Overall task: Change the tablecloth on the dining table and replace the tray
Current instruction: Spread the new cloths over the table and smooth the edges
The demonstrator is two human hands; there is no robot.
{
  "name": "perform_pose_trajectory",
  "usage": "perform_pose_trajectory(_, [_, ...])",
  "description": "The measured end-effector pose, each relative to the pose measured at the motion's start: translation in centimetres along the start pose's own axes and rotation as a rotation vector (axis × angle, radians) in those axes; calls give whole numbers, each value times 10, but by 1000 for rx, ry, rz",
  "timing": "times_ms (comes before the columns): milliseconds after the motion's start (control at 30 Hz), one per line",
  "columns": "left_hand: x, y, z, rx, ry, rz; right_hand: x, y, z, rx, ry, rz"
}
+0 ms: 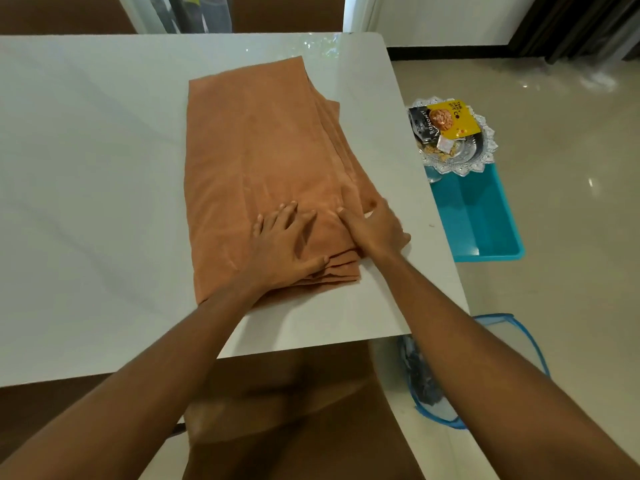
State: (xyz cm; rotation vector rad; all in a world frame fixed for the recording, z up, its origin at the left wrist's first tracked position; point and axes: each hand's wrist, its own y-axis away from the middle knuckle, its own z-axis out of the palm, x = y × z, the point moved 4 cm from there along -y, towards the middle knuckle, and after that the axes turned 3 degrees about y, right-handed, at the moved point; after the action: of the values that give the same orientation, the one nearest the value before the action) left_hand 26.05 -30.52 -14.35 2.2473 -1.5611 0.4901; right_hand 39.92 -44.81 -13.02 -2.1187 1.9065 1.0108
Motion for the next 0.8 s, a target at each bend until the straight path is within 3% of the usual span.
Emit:
perform_pose_trajectory(67, [9, -2, -5, -4, 61, -43, -9, 5, -1, -30, -186, -23])
perform_pose_trajectory(167, [20, -4, -11, -42, 170, -120, -29, 18, 5, -23, -197, -123])
perform_pose_trajectory(233, [25, -2, -12, -40, 266, -165, -45, 25, 13, -156, -284, -166])
perform_pose_trajectory(333, [35, 2, -20, 125, 517, -270, -73, 33, 17, -398, -423, -288])
perform_pose_trajectory(400, [39, 3, -28, 249, 527, -346, -84, 31, 14, -443, -445, -328])
perform_pose_trajectory(467, [41, 1, -37, 306, 447, -343, -83, 24, 10, -383, -449, -300])
perform_pose_trajectory(567, [30, 1, -47, 362, 540, -392, -60, 3, 12, -254, -486, -202])
perform_pose_trajectory(700, [7, 14, -75, 563, 405, -462, -23, -9, 23, -263, -475, -73])
perform_pose_trajectory(800, [-19, 14, -81, 722, 740, -602, -21, -8, 30, -154, -314, -201])
